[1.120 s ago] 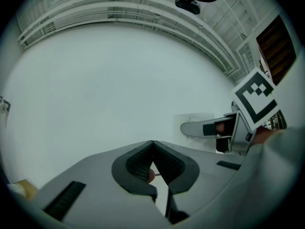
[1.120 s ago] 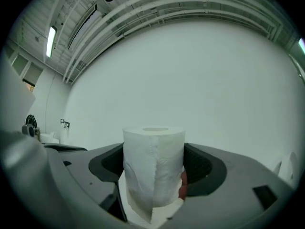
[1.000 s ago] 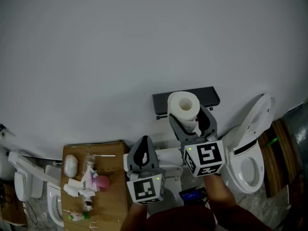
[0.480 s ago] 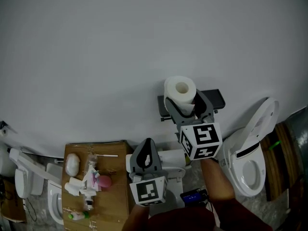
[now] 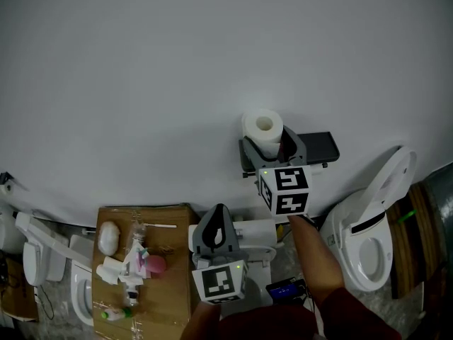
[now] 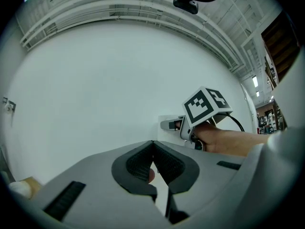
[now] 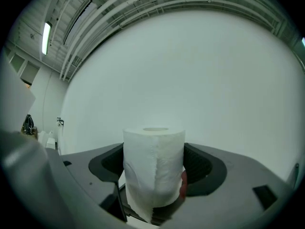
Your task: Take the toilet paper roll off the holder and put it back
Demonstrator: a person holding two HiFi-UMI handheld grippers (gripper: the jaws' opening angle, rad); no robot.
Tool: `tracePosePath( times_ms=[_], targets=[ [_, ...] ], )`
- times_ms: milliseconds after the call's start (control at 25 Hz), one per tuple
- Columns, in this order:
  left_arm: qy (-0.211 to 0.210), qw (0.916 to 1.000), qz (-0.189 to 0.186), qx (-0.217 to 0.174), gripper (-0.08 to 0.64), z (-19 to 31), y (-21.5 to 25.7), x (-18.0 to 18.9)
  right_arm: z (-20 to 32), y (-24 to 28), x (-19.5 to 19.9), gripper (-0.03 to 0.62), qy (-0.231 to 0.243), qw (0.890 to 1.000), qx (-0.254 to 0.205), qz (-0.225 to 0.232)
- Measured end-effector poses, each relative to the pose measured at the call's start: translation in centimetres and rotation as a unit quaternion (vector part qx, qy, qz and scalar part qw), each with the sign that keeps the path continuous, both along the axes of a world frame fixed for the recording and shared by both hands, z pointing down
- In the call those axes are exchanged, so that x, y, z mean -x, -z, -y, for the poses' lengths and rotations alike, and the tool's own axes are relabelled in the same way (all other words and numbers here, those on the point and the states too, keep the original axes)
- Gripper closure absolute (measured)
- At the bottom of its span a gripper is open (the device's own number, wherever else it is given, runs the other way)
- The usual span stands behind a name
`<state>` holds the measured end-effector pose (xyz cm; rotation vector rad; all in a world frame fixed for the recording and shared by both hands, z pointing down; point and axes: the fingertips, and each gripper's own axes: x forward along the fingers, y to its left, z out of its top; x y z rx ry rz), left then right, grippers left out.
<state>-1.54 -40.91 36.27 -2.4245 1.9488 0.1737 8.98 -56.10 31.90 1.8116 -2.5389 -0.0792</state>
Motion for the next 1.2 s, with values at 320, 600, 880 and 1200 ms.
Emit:
tracePosePath(
  times_ms=[320, 600, 880, 1200],
  targets=[
    [0.003, 0.9999, -0.009, 0.004, 0.555, 0.3, -0.3, 0.5, 1.1, -1.6, 0.1, 0.238, -0.012, 1.0, 0.013, 0.007],
    [0.002, 0.9999, -0.009, 0.006, 0.555, 0.3, -0.4, 0.5, 1.3, -1.7, -0.1, 0.238, -0.013, 1.0, 0.013, 0.015],
    [-0.002, 0.9999, -0.014, 0.006, 0.555, 0.0, -0.1, 0.4, 1.0, -1.6, 0.2, 0.236, -0.005, 1.0, 0.007, 0.017],
    [0.002, 0.9999, -0.014, 0.006, 0.555, -0.2, -0.1, 0.6, -0.1, 0.2, -0.4, 0.227, -0.014, 1.0, -0.021, 0.008]
  ],
)
